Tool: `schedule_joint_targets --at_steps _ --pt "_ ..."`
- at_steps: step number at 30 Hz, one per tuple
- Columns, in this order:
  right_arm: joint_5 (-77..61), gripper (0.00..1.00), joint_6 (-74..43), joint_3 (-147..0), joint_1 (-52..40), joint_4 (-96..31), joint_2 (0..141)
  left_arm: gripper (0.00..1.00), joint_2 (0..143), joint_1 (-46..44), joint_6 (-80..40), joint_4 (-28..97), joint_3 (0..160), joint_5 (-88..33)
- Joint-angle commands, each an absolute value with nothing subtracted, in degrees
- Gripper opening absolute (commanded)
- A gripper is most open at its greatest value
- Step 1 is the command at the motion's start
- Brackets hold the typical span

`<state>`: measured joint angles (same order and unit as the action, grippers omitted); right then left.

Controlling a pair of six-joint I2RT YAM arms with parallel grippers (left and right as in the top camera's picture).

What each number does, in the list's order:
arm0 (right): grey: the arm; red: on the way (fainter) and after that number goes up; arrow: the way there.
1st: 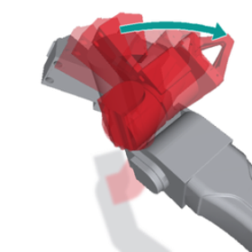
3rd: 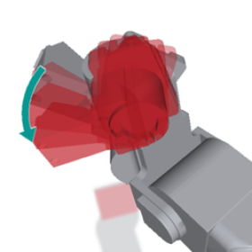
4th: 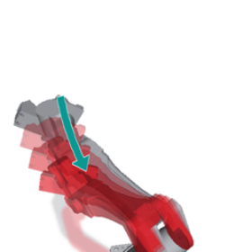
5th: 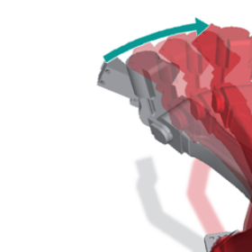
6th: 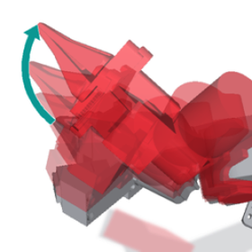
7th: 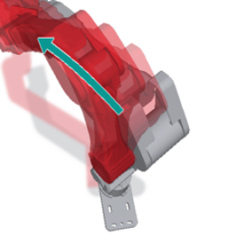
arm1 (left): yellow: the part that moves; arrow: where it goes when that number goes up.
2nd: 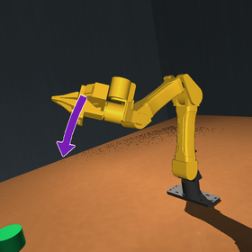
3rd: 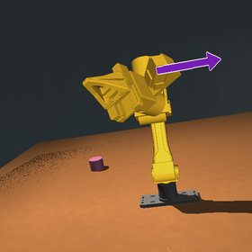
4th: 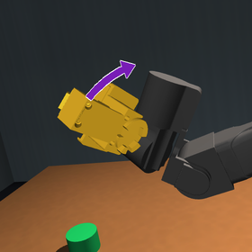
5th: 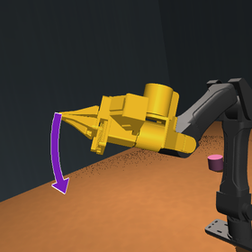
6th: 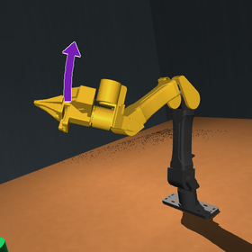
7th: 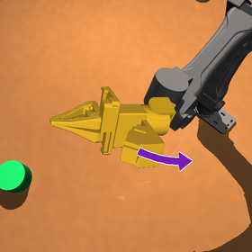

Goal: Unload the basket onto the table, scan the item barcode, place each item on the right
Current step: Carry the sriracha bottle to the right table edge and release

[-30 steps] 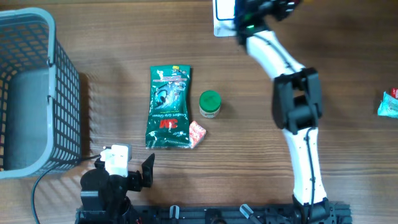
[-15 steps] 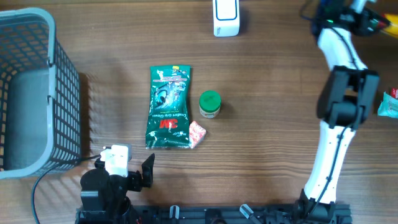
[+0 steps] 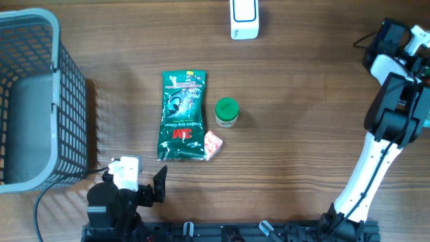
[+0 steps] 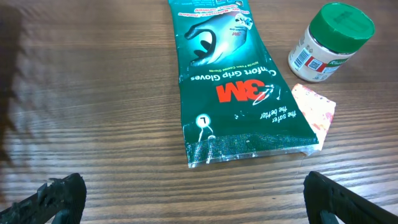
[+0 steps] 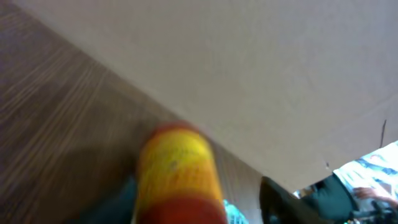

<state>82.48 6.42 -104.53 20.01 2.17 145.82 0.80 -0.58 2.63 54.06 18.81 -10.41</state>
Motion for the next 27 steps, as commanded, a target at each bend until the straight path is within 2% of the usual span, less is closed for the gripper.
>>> schedule_joint_targets --at_steps 1,2,4,7,9,15,18,24,27 --pt "82.26 0.82 4.97 -104.73 19.07 2.5 144.9 1.0 0.38 -0.25 2.28 54.11 18.74 -11.09" --pt "82.26 0.9 4.99 -104.73 18.72 2.5 144.9 1.0 0.38 -0.25 2.28 54.11 18.74 -11.09" --pt "82.52 0.99 4.99 -104.73 17.85 2.57 144.88 1.0 0.38 -0.25 2.28 54.11 18.74 -11.09" --pt "84.99 0.99 6.74 -104.73 16.29 5.15 144.77 1.0 0.38 -0.25 2.28 54.11 18.74 -11.09" --pt "87.2 1.0 10.81 -104.73 14.59 11.62 144.27 1.0 0.38 -0.25 2.28 54.11 18.74 -11.09" --pt "87.18 1.0 35.22 -104.73 5.82 45.47 138.93 1.0 0.38 -0.25 2.28 54.11 18.74 -11.09" --pt "87.11 0.99 40.93 -104.73 1.61 55.83 135.04 1.0 0.38 -0.25 2.28 54.11 18.74 -11.09" --pt "85.01 0.99 40.45 -104.73 -7.2 55.4 122.52 1.0 0.38 -0.25 2.28 54.11 18.74 -11.09" --pt "79.85 0.99 38.39 -104.75 -12.95 49.56 115.28 1.0 0.38 -0.25 2.28 54.11 18.74 -11.09"
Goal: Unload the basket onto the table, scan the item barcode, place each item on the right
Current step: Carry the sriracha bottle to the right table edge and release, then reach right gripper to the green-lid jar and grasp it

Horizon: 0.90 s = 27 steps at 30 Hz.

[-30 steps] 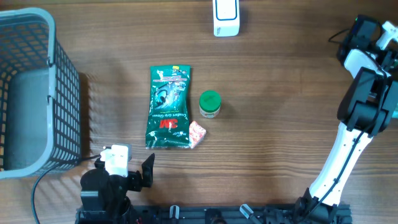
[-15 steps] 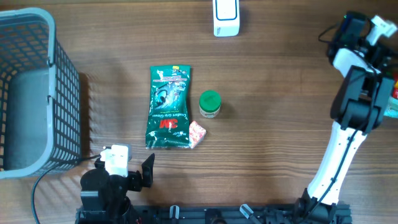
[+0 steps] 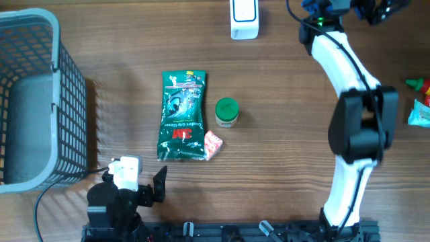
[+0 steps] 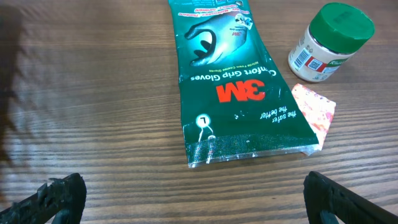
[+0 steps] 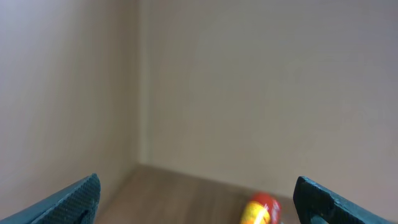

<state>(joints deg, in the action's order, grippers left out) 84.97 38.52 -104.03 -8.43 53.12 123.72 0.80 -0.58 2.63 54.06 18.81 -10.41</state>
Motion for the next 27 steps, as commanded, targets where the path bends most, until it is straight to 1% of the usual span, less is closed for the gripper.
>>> schedule_joint_targets --at_steps 1,5,7,9,11,12,13,16,17,18,21,22,23,25,27 --pt "77.28 0.99 36.38 -104.75 -15.11 45.67 112.68 1.0 0.38 -0.25 2.28 54.11 18.74 -11.09" --pt "64.49 0.99 30.57 -104.77 -24.64 24.18 103.72 1.0 0.38 -0.25 2.28 54.11 18.74 -11.09" --pt "65.73 0.99 20.05 -104.77 -29.43 11.55 100.77 1.0 0.38 -0.25 2.28 54.11 18.74 -11.09" --pt "65.47 0.99 2.61 -104.77 -33.04 -7.01 99.5 1.0 0.38 -0.25 2.28 54.11 18.74 -11.09" --pt "62.17 0.99 -19.68 -104.77 -35.7 -27.57 99.5 1.0 0.38 -0.25 2.28 54.11 18.74 -11.09" --pt "57.54 0.99 -30.98 -104.77 -36.67 -37.41 99.57 1.0 0.38 -0.25 2.28 54.11 18.74 -11.09" --pt "49.19 0.99 -47.16 -104.77 -37.3 -48.62 99.77 1.0 0.38 -0.25 2.28 54.11 18.74 -11.09" --pt "31.94 0.99 -75.68 -104.68 -36.53 -64.27 99.92 1.0 0.38 -0.25 2.28 54.11 18.74 -11.09" --pt "24.36 0.97 -85.36 -104.38 -35.64 -68.6 99.96 1.0 0.38 -0.25 2.28 54.11 18.74 -11.09" --pt "18.92 0.95 -90.26 -103.94 -34.96 -69.95 99.96 1.0 0.38 -0.25 2.28 54.11 18.74 -11.09" --pt "6.55 0.96 -100.29 -101.49 -34.2 -66.76 99.98 1.0 0.38 -0.25 2.28 54.11 18.74 -11.09" --pt "4.91 0.99 -102.72 -100.64 -34.2 -65.6 99.98 1.0 0.38 -0.25 2.28 54.11 18.74 -11.09" --pt "3.51 1.0 -106.08 -98.98 -34.2 -63.79 99.98 1.0 0.38 -0.25 2.28 54.11 18.74 -11.09" --pt "1.78 1.0 -109.58 -96.03 -34.2 -61.6 100.03 1.0 0.38 -0.25 2.28 54.11 18.74 -11.09" --pt "-2.35 1.0 -110.61 -92.4 -34.2 -59.09 100.79 1.0 0.38 -0.25 2.28 54.11 18.74 -11.09"
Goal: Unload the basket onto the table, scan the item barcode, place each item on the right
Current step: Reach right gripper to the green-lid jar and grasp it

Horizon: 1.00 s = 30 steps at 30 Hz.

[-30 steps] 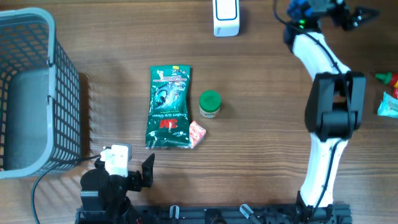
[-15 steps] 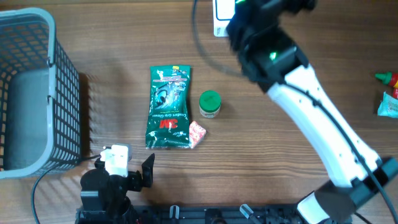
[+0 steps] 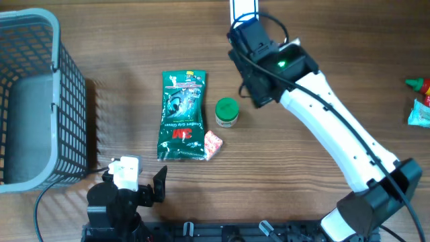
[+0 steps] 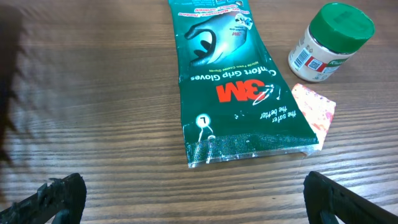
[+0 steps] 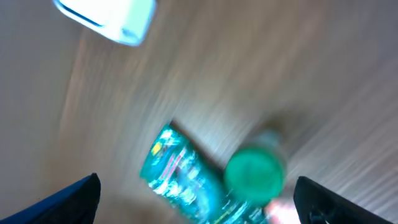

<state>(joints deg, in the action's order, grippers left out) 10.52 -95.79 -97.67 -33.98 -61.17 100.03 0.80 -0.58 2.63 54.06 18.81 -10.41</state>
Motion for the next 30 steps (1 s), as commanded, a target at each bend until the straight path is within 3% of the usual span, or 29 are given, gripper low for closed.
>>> schedule_joint_targets --at_steps 1,7,18,24,30 --pt "-4.45 1.0 -110.52 -90.56 -34.2 -57.76 101.43 1.0 0.38 -0.25 2.28 54.11 18.74 -11.09" --pt "-12.23 1.0 -103.88 -82.7 -34.15 -48.05 105.25 1.0 0.38 -0.25 2.28 54.11 18.74 -11.09" --pt "-12.84 0.99 -98.61 -82.7 -34.09 -47.9 114.54 1.0 0.38 -0.25 2.28 54.11 18.74 -11.09" --pt "-7.38 0.83 -93.67 -82.7 -34.11 -46.94 116.81 1.0 0.38 -0.25 2.28 54.11 18.74 -11.09" --pt "-2.26 0.73 -90.85 -82.67 -34.09 -46.72 116.81 1.0 0.38 -0.25 2.28 54.11 18.74 -11.09"
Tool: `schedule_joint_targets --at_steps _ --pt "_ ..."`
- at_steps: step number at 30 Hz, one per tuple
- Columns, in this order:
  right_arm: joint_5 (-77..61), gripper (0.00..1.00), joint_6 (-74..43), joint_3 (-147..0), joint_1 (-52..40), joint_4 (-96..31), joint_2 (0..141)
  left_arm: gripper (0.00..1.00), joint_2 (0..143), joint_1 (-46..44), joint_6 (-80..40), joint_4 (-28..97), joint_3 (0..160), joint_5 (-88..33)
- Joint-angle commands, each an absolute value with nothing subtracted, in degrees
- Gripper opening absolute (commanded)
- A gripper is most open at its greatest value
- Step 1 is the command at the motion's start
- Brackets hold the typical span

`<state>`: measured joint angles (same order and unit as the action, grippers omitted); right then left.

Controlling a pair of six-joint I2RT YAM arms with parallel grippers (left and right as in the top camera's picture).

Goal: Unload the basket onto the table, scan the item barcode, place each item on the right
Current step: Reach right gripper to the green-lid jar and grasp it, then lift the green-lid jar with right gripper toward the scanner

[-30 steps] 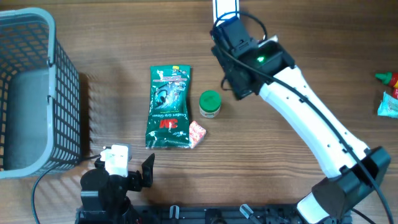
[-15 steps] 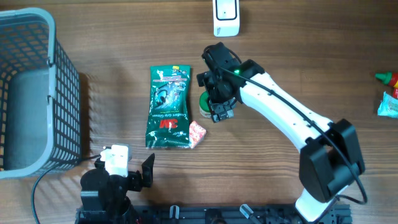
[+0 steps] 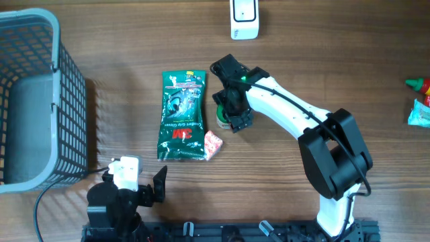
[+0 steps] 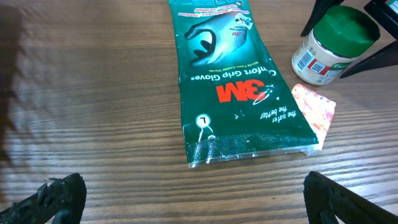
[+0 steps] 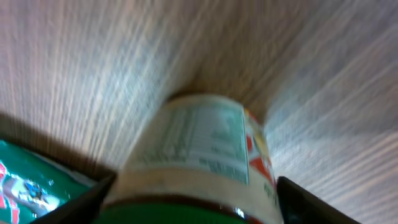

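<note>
A white jar with a green lid (image 4: 329, 48) stands on the table right of a green 3M glove pack (image 3: 181, 115). My right gripper (image 5: 198, 202) has come down over the jar (image 5: 199, 146), one finger against each side of it, shut on it. The overhead view shows that gripper (image 3: 229, 113) covering most of the jar. The white barcode scanner (image 3: 244, 19) stands at the far edge of the table. My left gripper (image 4: 196, 199) rests open at the near edge, short of the glove pack (image 4: 230, 87).
A small pink packet (image 3: 212, 144) lies just in front of the jar, against the glove pack. A grey wire basket (image 3: 40, 101) fills the left side. A red-and-yellow item (image 3: 416, 83) and a blue packet (image 3: 420, 113) lie at the right edge.
My right gripper was open above the jar and scanner side. Now it is down around the jar with its fingers against it. The jar has shifted a little. The left arm has not moved.
My right arm was folded back at the far right by the red-and-yellow item. Then it pointed off past the table's far edge, then hovered open over the jar. Now its fingers grip the jar. The left gripper stayed open and still throughout.
</note>
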<state>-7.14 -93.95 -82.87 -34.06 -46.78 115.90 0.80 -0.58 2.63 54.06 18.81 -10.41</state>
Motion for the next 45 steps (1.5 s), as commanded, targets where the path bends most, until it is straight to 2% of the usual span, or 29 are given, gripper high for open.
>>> schedule_joint_targets --at_steps 1,2,6,10,14,27,45 --pt "-1.93 0.67 -89.76 -82.67 -34.09 -46.59 116.81 1.0 0.38 -0.25 2.28 54.11 18.74 -11.09" --pt "-1.74 0.63 -76.62 -82.67 -34.09 -43.16 116.81 1.0 0.38 -0.25 2.28 54.11 18.74 -11.09" --pt "-4.93 0.57 -57.43 -82.89 -34.09 -41.06 116.77 1.0 0.38 -0.25 2.28 54.11 18.74 -11.09" --pt "-13.21 0.55 -41.36 -83.77 -33.45 -41.43 116.42 1.0 0.38 -0.25 2.28 54.11 18.74 -11.09" --pt "-22.61 0.54 -31.2 -85.73 -31.33 -45.34 115.11 1.0 0.38 -0.25 2.28 54.11 18.74 -11.09" --pt "-40.18 0.54 -13.61 -87.96 -18.68 -67.72 110.34 1.0 0.38 -0.25 2.28 54.11 18.74 -11.09" --pt "-44.66 0.54 -9.72 -87.96 -18.04 -83.31 110.34 1.0 0.38 -0.25 2.28 54.11 18.74 -11.09"
